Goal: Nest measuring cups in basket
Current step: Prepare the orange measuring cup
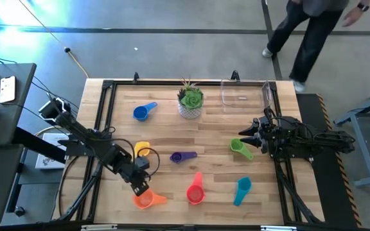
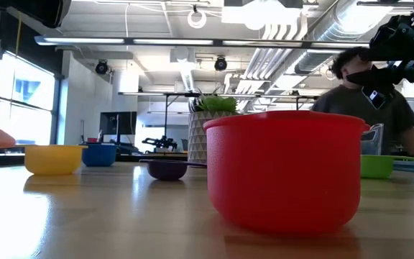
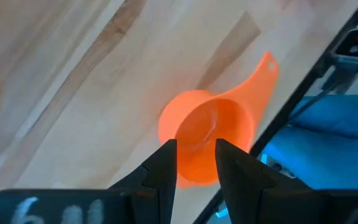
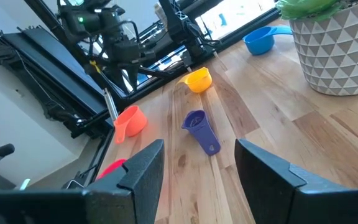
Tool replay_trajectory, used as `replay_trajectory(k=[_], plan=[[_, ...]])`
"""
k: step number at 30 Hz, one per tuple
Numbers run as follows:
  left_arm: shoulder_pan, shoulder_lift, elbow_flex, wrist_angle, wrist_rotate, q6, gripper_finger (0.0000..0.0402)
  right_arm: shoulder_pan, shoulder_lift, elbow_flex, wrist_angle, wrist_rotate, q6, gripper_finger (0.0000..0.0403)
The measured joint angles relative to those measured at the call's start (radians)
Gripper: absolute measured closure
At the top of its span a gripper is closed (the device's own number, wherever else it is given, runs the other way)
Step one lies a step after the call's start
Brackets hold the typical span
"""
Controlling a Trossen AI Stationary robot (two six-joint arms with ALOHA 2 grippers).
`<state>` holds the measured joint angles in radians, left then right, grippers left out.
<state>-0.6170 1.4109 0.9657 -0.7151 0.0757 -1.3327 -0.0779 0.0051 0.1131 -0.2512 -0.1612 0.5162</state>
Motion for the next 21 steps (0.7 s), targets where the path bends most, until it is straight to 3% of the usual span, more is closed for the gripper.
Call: replay_trajectory(k=[11, 21], plan=[[-0.001, 0.103, 0.0, 0.014, 0.028, 0.002, 0.03, 0.0, 0.0, 0.0, 0.0, -0.004, 0.0, 0.0214], [-0.012, 0.122, 0.0, 0.03, 0.065, 0.044, 0.03, 0.0, 0.0, 0.0, 0.0, -0.004, 0.0, 0.0214]])
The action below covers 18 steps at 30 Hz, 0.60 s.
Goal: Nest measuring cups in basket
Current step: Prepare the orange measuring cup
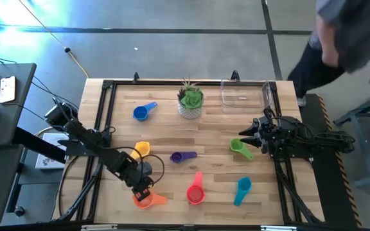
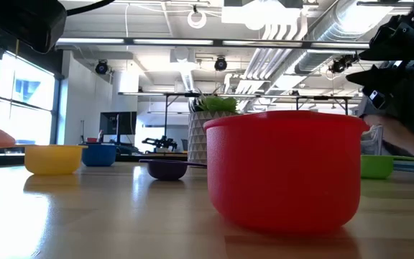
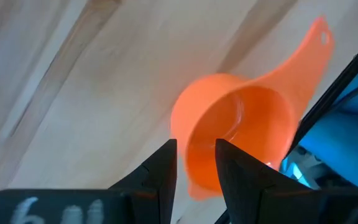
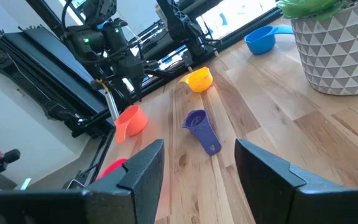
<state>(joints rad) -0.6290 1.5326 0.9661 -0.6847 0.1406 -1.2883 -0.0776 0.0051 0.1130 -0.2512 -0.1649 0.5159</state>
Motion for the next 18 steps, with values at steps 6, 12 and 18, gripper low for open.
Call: replay_trajectory(k=[6, 12, 18], plan=[[-0.003, 0.01, -0.002, 0.001, 0.0, 0.007, 0.03, 0.0, 0.0, 0.0, 0.0, 0.0, 0.0, 0.0214], [-0.003, 0.035, -0.004, 0.009, 0.006, 0.035, 0.03, 0.0, 0.0, 0.0, 0.0, 0.0, 0.0, 0.0214], [-0.002, 0.048, -0.003, 0.005, 0.004, 0.036, 0.03, 0.0, 0.0, 0.0, 0.0, 0.001, 0.0, 0.0214]])
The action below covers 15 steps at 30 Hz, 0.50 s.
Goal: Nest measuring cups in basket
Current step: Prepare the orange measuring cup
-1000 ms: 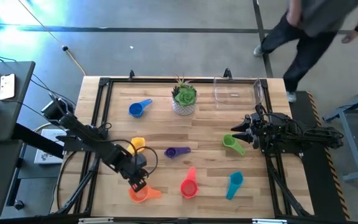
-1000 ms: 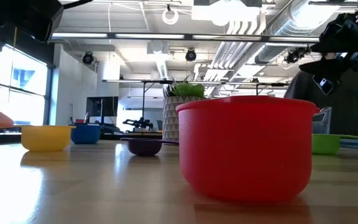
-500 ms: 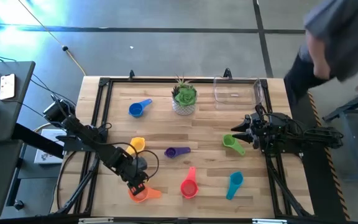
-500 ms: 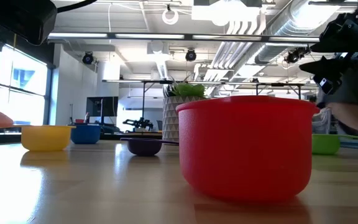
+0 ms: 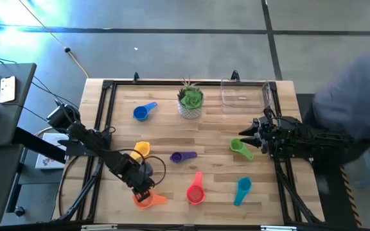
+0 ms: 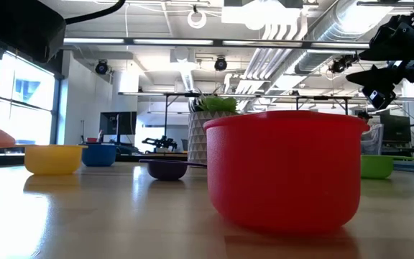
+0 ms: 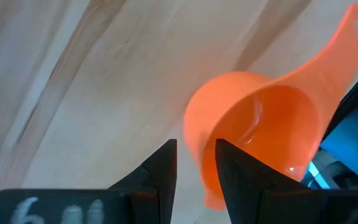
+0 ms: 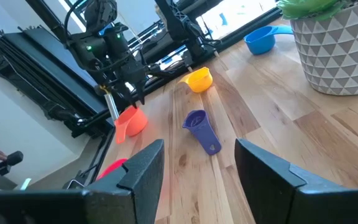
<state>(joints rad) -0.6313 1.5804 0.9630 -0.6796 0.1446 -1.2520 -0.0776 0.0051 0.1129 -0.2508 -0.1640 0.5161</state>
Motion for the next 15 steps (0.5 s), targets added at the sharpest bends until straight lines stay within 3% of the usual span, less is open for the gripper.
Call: replay_trajectory(k=[9, 15], plan=[[0.003, 0.047, 0.0, 0.006, 0.002, 0.007, 0.0306, 0.0, 0.0, 0.0, 0.0, 0.0, 0.0, 0.0214], [0.016, 0.048, 0.0, 0.032, 0.003, -0.003, 0.0363, 0.0, 0.0, 0.0, 0.0, 0.003, 0.0, 0.0214]])
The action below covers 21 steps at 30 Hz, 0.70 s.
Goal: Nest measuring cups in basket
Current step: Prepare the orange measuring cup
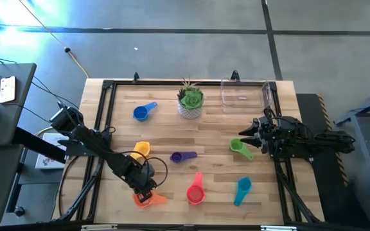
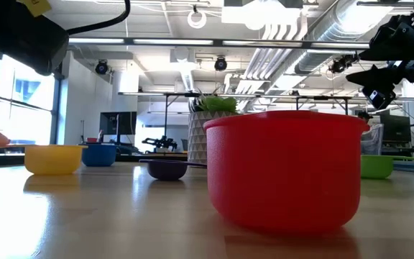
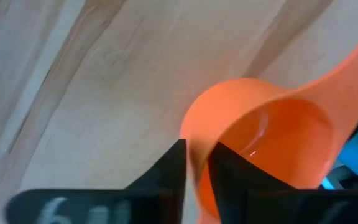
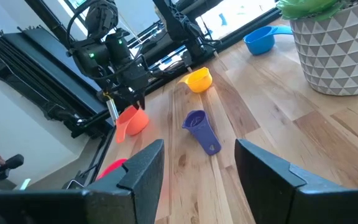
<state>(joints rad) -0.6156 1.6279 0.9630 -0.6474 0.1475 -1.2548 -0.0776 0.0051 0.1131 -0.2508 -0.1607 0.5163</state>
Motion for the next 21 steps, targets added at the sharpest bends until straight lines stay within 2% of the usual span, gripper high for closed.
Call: replay_trajectory(k=[3, 10, 16, 21], plan=[[0.018, 0.0, 0.0, 0.019, -0.003, -0.01, 0.0393, 0.0, 0.0, 0.0, 0.0, 0.0, 0.0, 0.0214], [0.099, 0.0, 0.0, 0.027, -0.008, -0.05, 0.0396, 0.0, 0.0, 0.0, 0.0, 0.0, 0.0, 0.0214], [0.189, 0.0, 0.0, 0.033, -0.059, -0.05, 0.0396, 0.0, 0.0, 0.0, 0.0, -0.001, 0.0, 0.0214], [0.241, 0.0, 0.0, 0.048, -0.051, -0.002, 0.0396, 0.0, 0.0, 0.0, 0.0, -0.001, 0.0, 0.0214]])
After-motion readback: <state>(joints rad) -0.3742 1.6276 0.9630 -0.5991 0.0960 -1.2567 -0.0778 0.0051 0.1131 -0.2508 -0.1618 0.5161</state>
